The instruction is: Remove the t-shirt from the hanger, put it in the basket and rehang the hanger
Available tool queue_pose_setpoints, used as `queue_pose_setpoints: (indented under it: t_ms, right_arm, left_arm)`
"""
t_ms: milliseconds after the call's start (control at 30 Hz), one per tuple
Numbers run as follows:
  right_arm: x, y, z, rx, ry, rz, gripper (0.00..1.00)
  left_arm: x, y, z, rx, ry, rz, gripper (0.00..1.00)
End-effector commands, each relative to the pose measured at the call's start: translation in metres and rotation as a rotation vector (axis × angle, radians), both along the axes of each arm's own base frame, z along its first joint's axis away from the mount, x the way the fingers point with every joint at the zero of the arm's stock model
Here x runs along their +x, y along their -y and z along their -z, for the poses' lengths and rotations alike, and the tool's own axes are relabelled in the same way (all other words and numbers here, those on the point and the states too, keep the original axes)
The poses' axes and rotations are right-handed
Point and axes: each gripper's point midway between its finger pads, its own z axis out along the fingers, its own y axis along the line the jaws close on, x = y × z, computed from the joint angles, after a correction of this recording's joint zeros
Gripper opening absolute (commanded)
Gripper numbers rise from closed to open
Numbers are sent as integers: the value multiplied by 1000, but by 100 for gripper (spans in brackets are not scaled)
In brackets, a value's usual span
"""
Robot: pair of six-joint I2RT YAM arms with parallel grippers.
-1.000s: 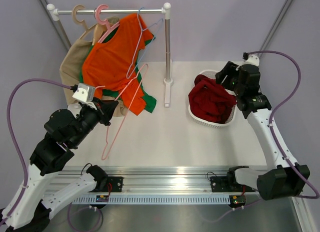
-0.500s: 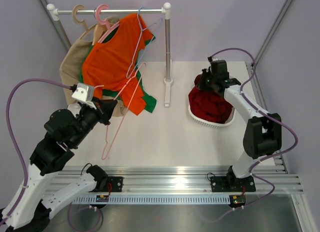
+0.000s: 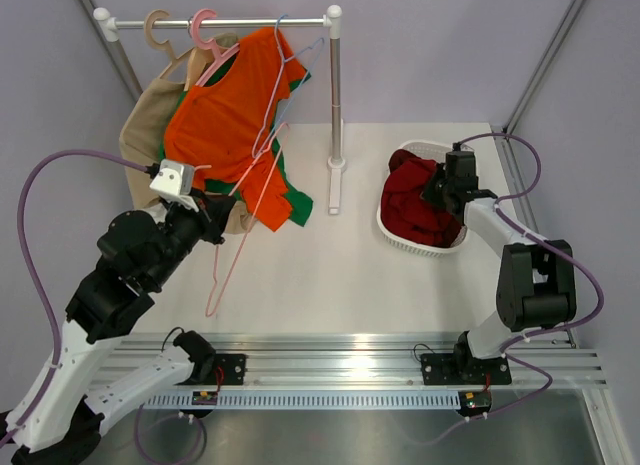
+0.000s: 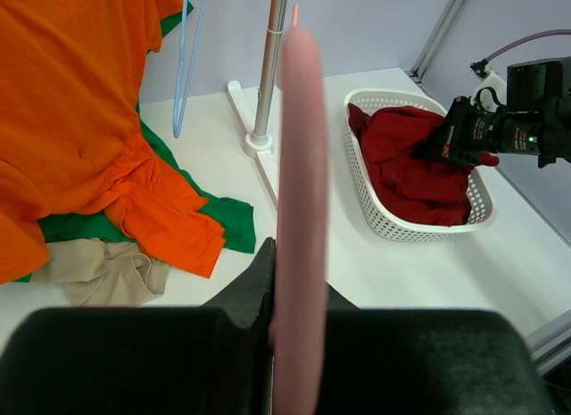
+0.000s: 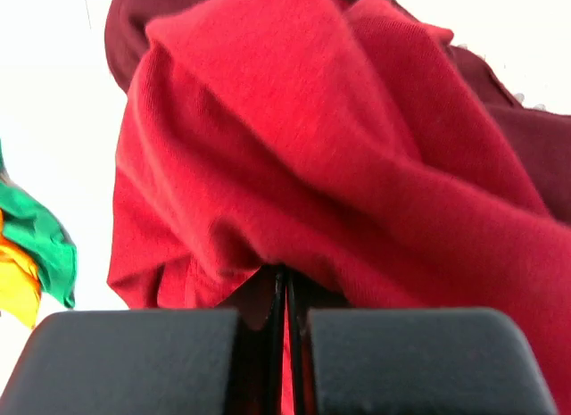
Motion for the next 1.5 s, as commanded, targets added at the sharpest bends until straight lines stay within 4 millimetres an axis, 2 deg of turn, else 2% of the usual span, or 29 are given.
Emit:
queue_pose_setpoints:
  t_ms: [0, 67, 100, 133, 200, 233, 267, 300, 333, 433, 500, 567, 667, 700, 733, 800, 833, 867, 900, 967, 1000, 1033, 1067, 1100, 1167, 1300, 1333, 1400, 1467]
  right_arm:
    - [14, 9, 7, 27, 23, 66, 0]
    - [13, 5, 17, 61, 3, 61, 0]
    - [13, 2, 14, 74, 12, 54, 0]
    - [6, 0, 9, 95, 29, 43, 0]
    - [6, -12, -21, 156, 124, 1, 2]
    - [1, -14, -46, 166, 179, -13, 11]
    - [-6, -17, -56, 171, 186, -30, 17]
    - [-9, -17, -67, 164, 210, -40, 23]
    - [-20, -18, -84, 165, 235, -49, 36]
    - [-37, -14, -104, 152, 271, -49, 57]
    - [-45, -14, -112, 157, 287, -47, 72]
    - [-53, -18, -127, 177, 328, -69, 77]
    - [-63, -16, -148, 174, 385, -65, 83]
    - [-66, -16, -154, 177, 402, -67, 84]
    - [-71, -17, -166, 186, 436, -77, 84]
    - [-77, -24, -179, 220, 468, -107, 84]
    - [-82, -25, -186, 228, 494, -115, 84]
    - [-83, -27, -190, 230, 511, -121, 84]
    - [-85, -29, -191, 226, 513, -132, 84]
    - [-88, -38, -196, 229, 522, -165, 84]
    - [-89, -40, -198, 236, 531, -170, 84]
    - [-91, -44, -198, 238, 533, -179, 84]
    - [-92, -46, -198, 243, 531, -188, 84]
    - [-94, -47, -198, 245, 531, -195, 84]
    - [-96, -50, -202, 250, 547, -200, 84]
    - [-100, -49, -208, 254, 573, -193, 84]
    - [-101, -50, -209, 256, 575, -194, 84]
    - [-101, -55, -212, 264, 579, -207, 84]
    - [-102, -59, -215, 269, 585, -222, 84]
  left_arm:
    - [4, -10, -31, -37, 77, -54, 0]
    - [6, -12, -37, -42, 84, -73, 0]
    - [6, -20, -50, -59, 105, -110, 0]
    - [8, -23, -55, -63, 113, -128, 0]
    - [11, -24, -69, -66, 130, -144, 0]
    - [15, -22, -72, -58, 129, -145, 0]
    - [22, -17, -70, -41, 114, -150, 0]
    - [24, -23, -81, -38, 128, -180, 0]
    - [29, -29, -78, -5, 108, -223, 0]
    - [38, -47, -85, 40, 118, -336, 0]
    - [49, -39, -85, 77, 99, -323, 0]
    - [53, -37, -92, 105, 87, -314, 0]
    - [74, -30, -84, 153, 61, -279, 0]
    - [77, -21, -82, 149, 52, -215, 0]
    - [93, -31, -78, 148, 27, -235, 0]
    - [102, -24, -81, 116, 17, -152, 0]
    - [112, -31, -79, 121, 6, -170, 0]
    - [127, -29, -68, 141, -30, -169, 0]
    - [130, -24, -75, 139, -20, -142, 0]
    - [149, -19, -68, 141, -50, -103, 0]
    - [148, -9, -80, 117, -35, -33, 0]
    - [155, -15, -81, 109, -44, -28, 0]
    - [170, -13, -73, 104, -76, -8, 0]
    - [170, -9, -83, 80, -57, 47, 0]
    - [177, -7, -82, 61, -69, 75, 0]
    - [205, -10, -73, 43, -105, 64, 0]
    - [207, -11, -80, 39, -92, 60, 0]
    - [220, -10, -72, 37, -120, 57, 0]
    - [225, -9, -79, 33, -104, 52, 0]
